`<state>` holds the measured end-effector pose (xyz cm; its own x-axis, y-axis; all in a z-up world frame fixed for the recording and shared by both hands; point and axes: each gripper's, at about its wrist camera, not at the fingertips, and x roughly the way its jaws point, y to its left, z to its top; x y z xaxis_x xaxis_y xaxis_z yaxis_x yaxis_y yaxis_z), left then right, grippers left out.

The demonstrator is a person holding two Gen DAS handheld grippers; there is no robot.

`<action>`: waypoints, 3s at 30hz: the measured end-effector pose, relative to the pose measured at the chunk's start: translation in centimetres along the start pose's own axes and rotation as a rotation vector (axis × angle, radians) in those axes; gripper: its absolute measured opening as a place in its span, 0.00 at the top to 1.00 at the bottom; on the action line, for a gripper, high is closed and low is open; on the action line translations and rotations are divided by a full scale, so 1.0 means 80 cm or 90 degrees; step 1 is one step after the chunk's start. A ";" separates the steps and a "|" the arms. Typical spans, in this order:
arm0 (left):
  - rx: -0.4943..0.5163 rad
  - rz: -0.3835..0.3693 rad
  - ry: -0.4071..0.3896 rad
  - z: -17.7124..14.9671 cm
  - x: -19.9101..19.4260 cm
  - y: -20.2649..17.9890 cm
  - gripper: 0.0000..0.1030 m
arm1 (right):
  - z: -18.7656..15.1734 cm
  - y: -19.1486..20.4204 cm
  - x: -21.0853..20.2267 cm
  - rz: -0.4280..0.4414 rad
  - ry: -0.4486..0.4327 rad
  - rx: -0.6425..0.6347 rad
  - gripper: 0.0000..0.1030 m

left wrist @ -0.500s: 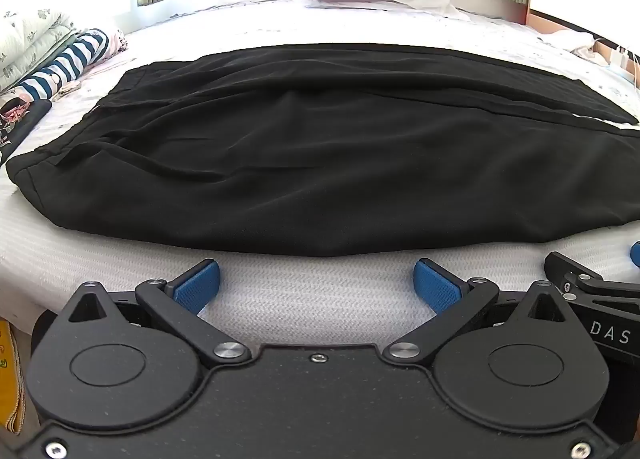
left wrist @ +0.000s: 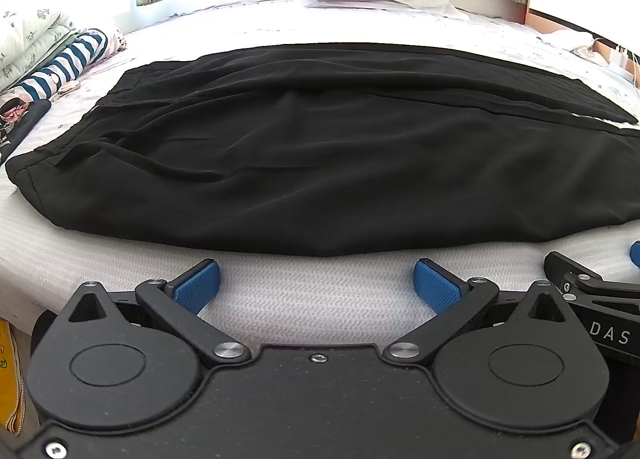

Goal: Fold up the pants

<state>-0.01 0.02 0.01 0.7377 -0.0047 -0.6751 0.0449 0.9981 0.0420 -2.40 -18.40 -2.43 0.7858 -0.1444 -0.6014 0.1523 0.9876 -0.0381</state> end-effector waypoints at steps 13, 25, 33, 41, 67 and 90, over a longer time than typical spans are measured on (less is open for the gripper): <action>0.000 0.000 0.000 0.000 0.000 0.000 0.00 | -0.001 -0.001 0.000 0.000 -0.001 0.000 0.00; 0.000 0.000 0.001 0.000 0.000 0.000 0.00 | -0.001 0.000 -0.001 0.000 -0.001 0.000 0.00; 0.000 0.000 0.001 0.000 0.000 0.000 0.00 | -0.001 -0.001 -0.001 0.000 -0.002 0.000 0.00; 0.000 0.000 0.001 0.000 0.000 0.000 0.00 | -0.001 0.000 -0.001 0.000 -0.002 0.000 0.00; -0.018 -0.019 0.010 0.010 -0.006 0.022 0.00 | -0.005 -0.015 -0.017 0.031 -0.031 0.019 0.00; -0.336 0.308 -0.043 0.063 0.063 0.296 0.00 | 0.036 -0.310 0.035 -0.265 -0.075 0.357 0.06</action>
<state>8.15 23.30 1.32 0.6328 0.4594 -0.6233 -0.6170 0.7855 -0.0475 -2.30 -43.45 -0.87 0.6503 -0.5393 -0.5351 0.7145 0.6734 0.1896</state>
